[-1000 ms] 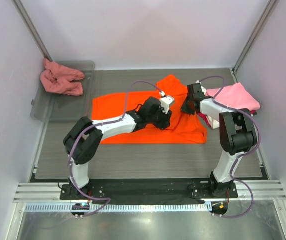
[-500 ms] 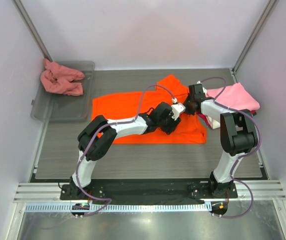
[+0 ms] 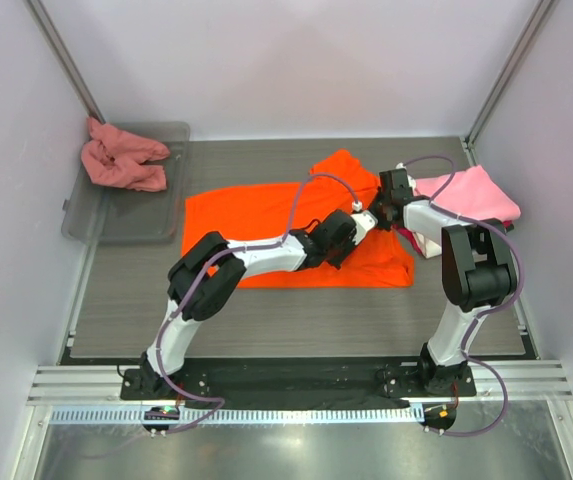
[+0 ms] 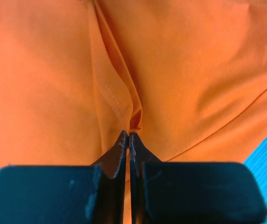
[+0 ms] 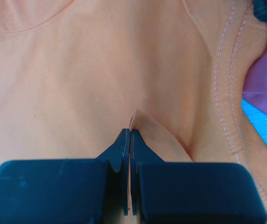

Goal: Fold and stack the t-shirts
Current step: Fold the tshirt

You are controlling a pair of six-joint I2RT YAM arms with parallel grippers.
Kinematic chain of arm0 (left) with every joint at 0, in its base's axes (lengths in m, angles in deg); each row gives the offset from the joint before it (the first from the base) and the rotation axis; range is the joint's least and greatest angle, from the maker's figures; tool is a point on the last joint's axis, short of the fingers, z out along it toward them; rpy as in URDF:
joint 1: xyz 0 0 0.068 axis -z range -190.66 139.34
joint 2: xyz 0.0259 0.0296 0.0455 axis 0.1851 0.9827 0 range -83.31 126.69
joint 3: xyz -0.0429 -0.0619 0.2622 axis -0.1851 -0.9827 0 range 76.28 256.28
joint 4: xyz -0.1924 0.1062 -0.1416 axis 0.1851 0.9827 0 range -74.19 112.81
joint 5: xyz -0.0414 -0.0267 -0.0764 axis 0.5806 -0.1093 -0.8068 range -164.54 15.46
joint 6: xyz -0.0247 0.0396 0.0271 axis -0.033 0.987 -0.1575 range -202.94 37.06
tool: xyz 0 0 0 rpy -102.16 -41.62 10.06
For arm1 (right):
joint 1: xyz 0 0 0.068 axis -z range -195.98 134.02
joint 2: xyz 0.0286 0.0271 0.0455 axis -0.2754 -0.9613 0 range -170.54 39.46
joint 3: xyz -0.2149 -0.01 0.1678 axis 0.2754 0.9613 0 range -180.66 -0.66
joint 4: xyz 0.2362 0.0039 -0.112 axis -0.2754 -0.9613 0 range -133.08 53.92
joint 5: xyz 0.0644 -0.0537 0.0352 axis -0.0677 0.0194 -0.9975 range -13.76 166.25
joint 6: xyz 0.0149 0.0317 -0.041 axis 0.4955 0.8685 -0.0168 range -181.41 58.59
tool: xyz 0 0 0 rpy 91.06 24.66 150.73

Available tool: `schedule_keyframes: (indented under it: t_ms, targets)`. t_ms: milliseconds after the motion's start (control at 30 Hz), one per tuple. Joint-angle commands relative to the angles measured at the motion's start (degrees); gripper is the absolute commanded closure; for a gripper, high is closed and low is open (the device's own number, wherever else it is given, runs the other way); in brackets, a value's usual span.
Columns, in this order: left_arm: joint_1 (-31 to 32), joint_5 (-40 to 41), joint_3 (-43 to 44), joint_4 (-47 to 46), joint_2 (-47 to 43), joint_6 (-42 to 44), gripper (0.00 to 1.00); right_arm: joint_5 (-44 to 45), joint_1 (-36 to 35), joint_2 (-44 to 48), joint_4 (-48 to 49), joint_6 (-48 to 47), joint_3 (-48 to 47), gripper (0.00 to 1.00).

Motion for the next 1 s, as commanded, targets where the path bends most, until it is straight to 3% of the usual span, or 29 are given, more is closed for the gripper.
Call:
schedule_keyframes:
  t_ms: [0, 233, 400, 800, 833, 867, 900, 967]
  targets:
    - [-0.1, -1.0, 2.2, 0.2, -0.5, -0.3, 1.00, -0.1, 0.5, 3.0, 2.0, 1.0, -0.3, 0.99]
    - [-3.4, -3.6, 2.3, -0.8, -1.2, -5.4, 1.00, 1.7, 1.0, 3.7, 1.2, 1.4, -0.4, 0.99]
    - [-8.4, -11.6, 1.1, -3.3, -2.3, -12.2, 1.00, 3.6, 1.1, 5.3, 1.1, 1.1, -0.7, 0.99]
    - [-12.6, -13.9, 1.0, -4.8, -1.1, -17.2, 0.97, 5.3, -0.8, 2.4, -0.9, -0.3, -6.2, 0.96]
    - [-12.7, -14.0, 1.1, -4.8, -0.9, -17.6, 0.85, 5.4, -0.9, 2.3, -1.0, -0.4, -6.5, 0.91]
    - [-12.7, -14.0, 1.1, -4.8, -0.9, -17.7, 0.82, 5.6, -0.9, 2.2, -1.0, -0.7, -6.8, 0.87]
    - [-12.7, -14.0, 1.1, -4.7, -0.9, -17.9, 0.79, 6.1, -1.0, 2.2, -1.0, -1.1, -7.3, 0.75]
    - [-12.7, -13.6, 0.9, -4.7, -1.2, -18.5, 0.63, 6.7, -1.1, 3.0, -1.8, -1.4, -7.6, 0.50]
